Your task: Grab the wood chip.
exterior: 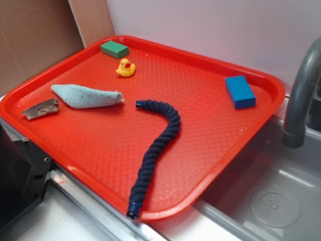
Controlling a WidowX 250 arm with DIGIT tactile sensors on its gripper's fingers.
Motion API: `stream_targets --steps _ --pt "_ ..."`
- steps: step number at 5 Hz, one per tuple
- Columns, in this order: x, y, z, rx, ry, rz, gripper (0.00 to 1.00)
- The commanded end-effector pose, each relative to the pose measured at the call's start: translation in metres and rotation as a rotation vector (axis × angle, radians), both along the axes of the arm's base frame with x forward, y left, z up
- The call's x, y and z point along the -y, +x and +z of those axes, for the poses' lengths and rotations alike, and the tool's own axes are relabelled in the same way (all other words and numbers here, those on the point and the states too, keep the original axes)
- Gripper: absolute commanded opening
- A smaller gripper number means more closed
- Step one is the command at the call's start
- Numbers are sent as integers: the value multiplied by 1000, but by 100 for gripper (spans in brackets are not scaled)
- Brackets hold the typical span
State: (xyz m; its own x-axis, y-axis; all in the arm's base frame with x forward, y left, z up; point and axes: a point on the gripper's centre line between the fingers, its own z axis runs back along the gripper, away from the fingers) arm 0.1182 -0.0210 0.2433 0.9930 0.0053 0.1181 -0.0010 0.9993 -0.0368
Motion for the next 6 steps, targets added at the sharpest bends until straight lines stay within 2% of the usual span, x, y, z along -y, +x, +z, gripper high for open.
stream_targets --steps 1,2,3,4,5,6 --pt "0 0 0 0 0 0 100" --pt "-50 26 -50 -8 81 -8 100" --pt "-88 30 -96 -24 105 -19 100" --pt "-124 17 -121 1 102 -8 100" --pt "-145 5 -141 14 79 -85 100" --pt "-151 3 -165 14 46 -167 100"
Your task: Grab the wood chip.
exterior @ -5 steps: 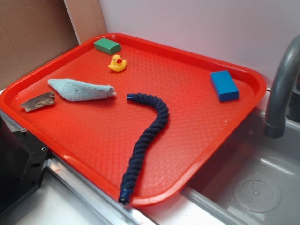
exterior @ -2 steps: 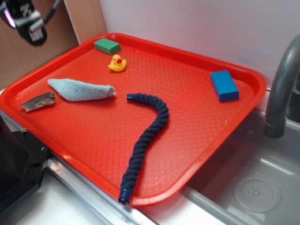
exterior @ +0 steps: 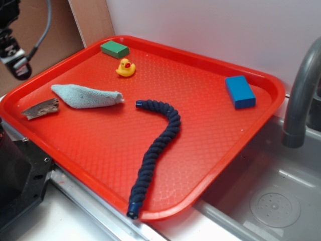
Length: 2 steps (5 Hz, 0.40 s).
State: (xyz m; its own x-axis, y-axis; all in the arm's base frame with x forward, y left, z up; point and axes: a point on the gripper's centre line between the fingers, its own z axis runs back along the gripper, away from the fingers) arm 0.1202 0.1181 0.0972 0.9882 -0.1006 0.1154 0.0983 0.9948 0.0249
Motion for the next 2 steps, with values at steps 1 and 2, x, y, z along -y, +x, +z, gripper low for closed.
stream_targets --steps 1,2 --pt "3 9 -42 0 -34 -94 100" --pt "16 9 -59 -48 -31 -131 100"
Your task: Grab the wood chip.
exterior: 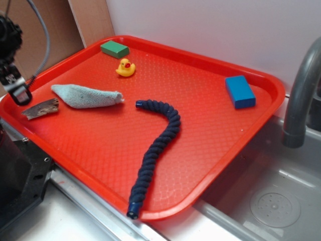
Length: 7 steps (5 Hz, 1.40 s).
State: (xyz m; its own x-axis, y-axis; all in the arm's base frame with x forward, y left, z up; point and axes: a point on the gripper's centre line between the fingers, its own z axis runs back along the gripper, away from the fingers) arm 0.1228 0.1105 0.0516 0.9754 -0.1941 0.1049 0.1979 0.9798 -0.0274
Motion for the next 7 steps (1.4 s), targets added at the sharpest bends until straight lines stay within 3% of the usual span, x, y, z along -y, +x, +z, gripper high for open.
stream_targets --steps 1,2,3,4,5,6,7 --pt "15 -2 -32 -55 9 -49 100" --pt "17 4 -36 -71 27 -53 92" --pt "17 5 -38 -101 39 -39 0" --pt "20 8 -23 -83 74 -38 0" --pt "29 27 18 -57 99 1 0" --pt "46 46 68 -76 146 79 0" --pt "71 59 104 -2 115 171 0"
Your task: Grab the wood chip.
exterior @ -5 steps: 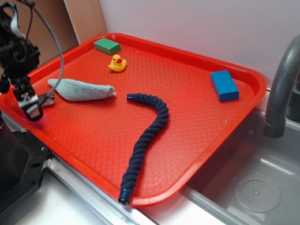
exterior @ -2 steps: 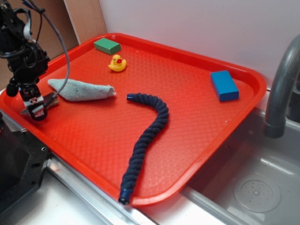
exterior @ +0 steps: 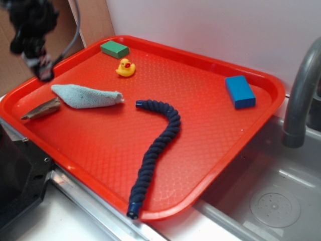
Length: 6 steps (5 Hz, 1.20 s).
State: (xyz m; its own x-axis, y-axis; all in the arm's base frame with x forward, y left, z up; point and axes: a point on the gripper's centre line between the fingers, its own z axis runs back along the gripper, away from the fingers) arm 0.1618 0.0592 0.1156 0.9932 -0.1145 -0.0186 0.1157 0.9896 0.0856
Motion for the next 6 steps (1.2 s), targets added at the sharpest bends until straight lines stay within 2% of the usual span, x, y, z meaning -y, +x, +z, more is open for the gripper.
stream_targets --steps 1,3,4,5,6 --pt "17 14 39 167 -22 95 100" --pt "-30 -5 -32 88 -68 162 100" --pt "-40 -10 -65 27 -78 126 100" --pt "-46 -31 -87 -4 -91 88 100" --pt "-38 -28 -98 -32 -88 60 100"
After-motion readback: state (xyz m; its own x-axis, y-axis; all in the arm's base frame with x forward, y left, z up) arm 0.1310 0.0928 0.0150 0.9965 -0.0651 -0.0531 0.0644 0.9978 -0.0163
